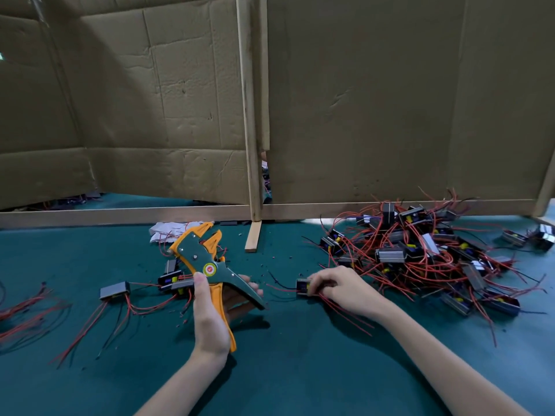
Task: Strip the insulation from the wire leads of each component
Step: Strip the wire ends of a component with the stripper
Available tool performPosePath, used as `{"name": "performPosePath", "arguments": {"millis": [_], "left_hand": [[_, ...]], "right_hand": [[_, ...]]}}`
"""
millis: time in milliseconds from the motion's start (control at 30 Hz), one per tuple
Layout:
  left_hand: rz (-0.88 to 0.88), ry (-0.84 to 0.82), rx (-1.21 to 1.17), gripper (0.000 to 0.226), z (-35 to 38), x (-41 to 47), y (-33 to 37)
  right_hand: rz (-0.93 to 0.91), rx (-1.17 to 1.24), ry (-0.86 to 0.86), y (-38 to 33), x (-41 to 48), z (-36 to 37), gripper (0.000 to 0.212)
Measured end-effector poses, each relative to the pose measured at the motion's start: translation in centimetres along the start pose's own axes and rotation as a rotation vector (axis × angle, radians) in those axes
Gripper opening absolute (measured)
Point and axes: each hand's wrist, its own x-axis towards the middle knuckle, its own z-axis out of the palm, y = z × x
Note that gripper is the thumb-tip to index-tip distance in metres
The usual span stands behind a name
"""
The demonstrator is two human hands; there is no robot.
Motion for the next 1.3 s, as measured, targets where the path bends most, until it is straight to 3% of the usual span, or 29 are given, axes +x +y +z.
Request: {"name": "performPosePath", "arguments": {"millis": [167,267,333,500,633,833,900,1000,1133,1233,1300], "left_hand": [[-0.028,-0.008,0.036,0.088,-0.1,0.1,-0.1],[-0.053,-0.01,0.026,0.087,0.0,0.1,0.0],[-0.074,-0.013,0.021,0.087,0.0,0.1,0.0],[-0.138,-0.083,0.029,0.086,0.2,-0.1,0.3],[-0.18,-0.128,0.027,0.084,0.2,-0.3,0.3],[-0.204,-0.148,0.015,0.084,0.1,0.0,0.2],[-0.229,-0.178,-0.005,0.085,-0.1,0.1,0.2],[-0.322,-0.265,-0.061,0.087,-0.1,0.3,0.4],[-0.508,-0.364,-0.054,0.09,0.2,-0.6,1.4],[-0.529,-0.334,0.036,0.087,2.1,-0.7,2.4],[-0.429,-0.293,-0.023,0.087,3.2,-0.1,2.4]], "right_hand": [[-0.09,-0.135,0.192,-1.7,0.9,0.3,0.038],[-0.137,-0.208,0.103,-2.8,1.8,2.3,0.023],[-0.141,-0.308,0.042,-2.7,2.0,3.6,0.025],[-0.182,-0.273,0.131,-2.0,1.7,3.9,0.025],[-0.287,-0.256,0.08,-1.6,1.1,3.7,0.025],[-0.268,-0.278,0.108,-1.3,0.7,3.8,0.022],[-0.18,-0.092,0.124,-1.6,0.4,3.5,0.018],[-0.022,0.409,0.093,-1.8,-0.2,2.3,0.022],[0.051,1.046,-0.063,-2.1,-1.2,0.9,0.025],[0.066,1.282,-0.134,-2.8,-1.8,0.5,0.024],[0.07,1.303,-0.157,-3.3,-2.0,0.4,0.024]]}}
